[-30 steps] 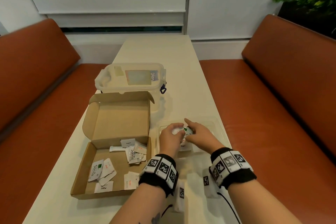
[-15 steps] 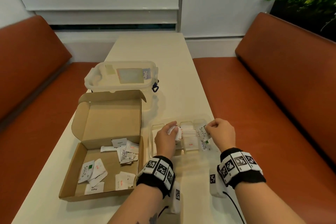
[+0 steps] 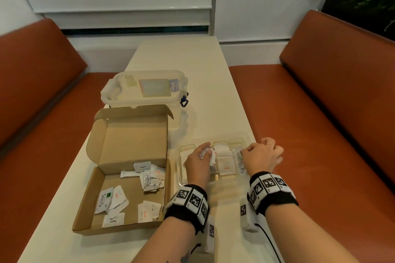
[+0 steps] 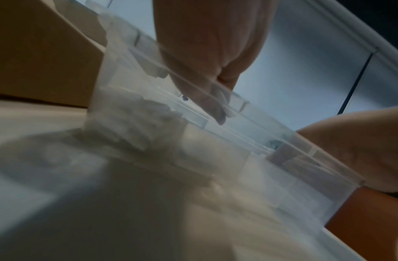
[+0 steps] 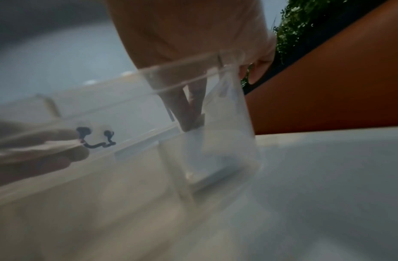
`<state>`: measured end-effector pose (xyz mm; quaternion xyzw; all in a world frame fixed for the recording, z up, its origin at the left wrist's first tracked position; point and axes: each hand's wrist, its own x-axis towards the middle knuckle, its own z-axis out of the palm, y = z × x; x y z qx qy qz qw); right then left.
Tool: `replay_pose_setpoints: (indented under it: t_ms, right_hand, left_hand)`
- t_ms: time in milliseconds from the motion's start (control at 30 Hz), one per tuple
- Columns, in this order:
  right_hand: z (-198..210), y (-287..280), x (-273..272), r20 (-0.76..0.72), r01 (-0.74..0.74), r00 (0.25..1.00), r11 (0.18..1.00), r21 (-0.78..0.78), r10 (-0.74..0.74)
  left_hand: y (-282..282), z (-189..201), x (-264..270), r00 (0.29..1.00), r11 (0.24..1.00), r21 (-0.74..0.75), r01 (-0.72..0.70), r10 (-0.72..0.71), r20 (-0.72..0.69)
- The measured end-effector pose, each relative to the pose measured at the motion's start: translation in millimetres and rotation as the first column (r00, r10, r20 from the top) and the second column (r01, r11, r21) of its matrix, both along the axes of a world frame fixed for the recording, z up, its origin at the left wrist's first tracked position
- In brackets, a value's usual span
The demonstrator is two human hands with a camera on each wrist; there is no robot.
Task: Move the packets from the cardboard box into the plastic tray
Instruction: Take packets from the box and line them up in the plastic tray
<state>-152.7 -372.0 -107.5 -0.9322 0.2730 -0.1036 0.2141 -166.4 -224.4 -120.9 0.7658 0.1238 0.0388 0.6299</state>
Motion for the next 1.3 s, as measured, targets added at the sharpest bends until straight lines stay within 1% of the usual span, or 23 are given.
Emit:
replay_pose_setpoints:
  t_ms: [133,200,267,333,367,433,500,533,600,700,800,867,967,1033,1100,1200,1300]
  right_hand:
    - [0,4,4,-0.094,-0.085,0.993,0.984,-0.154,0.071]
    - [-2,5,3,-0.121,-0.144,0.985,0.969,-0.201,0.121]
    - [-2,3,1,-0.114,-0.185,0.979,0.97,-0.157,0.169]
    - [0,0,0,-0.113,-0.227,0.968,0.973,-0.032,0.223]
    - [1,-3,-1,-0.14,-0.262,0.955,0.965,0.025,0.262]
    - [3,-7,-4,-0.244,-0.343,0.901,0.934,0.104,0.358]
    - [5,-9,-7,-0.341,-0.4,0.841,0.907,0.129,0.419]
    - [5,-10,-9,-0.366,-0.412,0.825,0.902,0.132,0.431]
    - [6,-11,-12,-0.382,-0.401,0.827,0.909,0.112,0.412]
    - [7,-9,-18,-0.401,-0.382,0.845,0.924,0.01,0.354]
    - [5,-6,-27,-0.416,-0.379,0.853,0.922,-0.081,0.314]
    - [2,-5,-32,-0.425,-0.37,0.859,0.92,-0.132,0.284]
    - [3,-2,-34,-0.435,-0.389,0.863,0.887,-0.247,0.258]
    - [5,-1,-31,-0.412,-0.432,0.862,0.854,-0.29,0.296]
    - [8,-3,-26,-0.392,-0.467,0.849,0.85,-0.242,0.355]
    - [7,-6,-23,-0.372,-0.485,0.829,0.868,-0.107,0.417]
    - [4,-6,-22,-0.356,-0.441,0.841,0.897,-0.017,0.406]
  left_hand:
    - [0,0,0,1.0,1.0,-0.006,0.014,-0.014,-0.003]
    - [1,-1,0,1.0,1.0,-0.006,0.016,-0.016,-0.003]
    - [2,-1,0,1.0,0.999,-0.031,0.01,-0.01,-0.004]
    - [2,-1,1,1.0,0.999,-0.049,0.005,-0.005,-0.004]
    - [2,-1,1,1.0,0.999,-0.048,0.003,-0.003,-0.004]
    - [2,0,2,1.0,0.999,-0.044,0.004,-0.004,-0.001]
    - [2,0,2,1.0,0.999,-0.036,0.01,-0.01,-0.001]
    - [2,0,2,1.0,0.999,-0.034,0.014,-0.014,0.0]
    - [3,1,3,1.0,0.999,-0.038,0.024,-0.024,0.004]
    - [7,2,2,0.999,0.998,-0.04,0.053,-0.053,0.008]
    - [12,5,1,0.995,0.994,-0.041,0.103,-0.103,0.008]
    - [15,6,1,0.994,0.993,-0.049,0.108,-0.108,0.004]
    - [16,8,0,0.995,0.992,-0.066,0.104,-0.104,0.001]
    - [16,8,0,0.993,0.991,-0.069,0.118,-0.119,-0.001]
    - [16,8,0,0.993,0.989,-0.083,0.12,-0.121,-0.012]
    - [16,8,0,0.993,0.989,-0.082,0.12,-0.121,-0.014]
    - [14,8,0,0.991,0.989,-0.074,0.13,-0.132,-0.021]
